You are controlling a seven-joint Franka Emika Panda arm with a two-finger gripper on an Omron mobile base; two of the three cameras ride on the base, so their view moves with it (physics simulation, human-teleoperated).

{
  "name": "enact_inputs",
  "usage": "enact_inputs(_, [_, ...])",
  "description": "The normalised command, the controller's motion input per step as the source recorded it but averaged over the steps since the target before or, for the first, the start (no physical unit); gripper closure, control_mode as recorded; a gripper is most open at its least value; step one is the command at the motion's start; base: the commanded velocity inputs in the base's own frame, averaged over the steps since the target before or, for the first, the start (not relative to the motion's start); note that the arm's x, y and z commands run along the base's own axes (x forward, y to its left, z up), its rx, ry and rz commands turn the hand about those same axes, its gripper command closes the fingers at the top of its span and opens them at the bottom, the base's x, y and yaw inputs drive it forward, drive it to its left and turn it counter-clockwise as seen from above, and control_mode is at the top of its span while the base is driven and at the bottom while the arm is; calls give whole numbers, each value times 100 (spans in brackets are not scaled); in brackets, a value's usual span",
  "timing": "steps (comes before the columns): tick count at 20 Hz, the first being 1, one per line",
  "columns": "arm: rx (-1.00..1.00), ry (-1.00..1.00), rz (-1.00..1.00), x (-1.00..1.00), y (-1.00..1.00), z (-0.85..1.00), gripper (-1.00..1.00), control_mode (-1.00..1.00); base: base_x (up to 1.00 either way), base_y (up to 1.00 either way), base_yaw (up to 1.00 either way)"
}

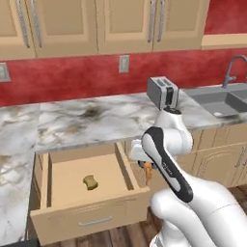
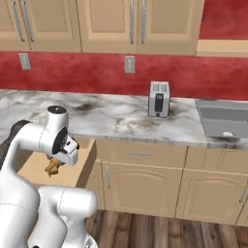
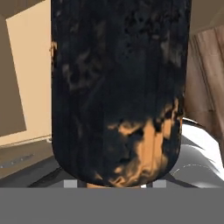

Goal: Restock the sink supplies by placing the sponge and soap dispenser on the counter and next to the sink. Make sure the soap dispenser is upright.

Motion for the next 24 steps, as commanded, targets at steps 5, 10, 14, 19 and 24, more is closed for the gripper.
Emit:
enact_inputs(5, [0,0,0,0,0,0,100,100,2,-100,-22])
enact_inputs(10, [0,0,0,0,0,0,100,100,30,-100,-16])
enact_inputs(14, [0,0,0,0,0,0,100,100,54,-94,-10])
enact_inputs(19, [0,0,0,0,0,0,100,100,81,-80,-1])
enact_inputs(24, [0,0,0,0,0,0,100,100,63,-12,0])
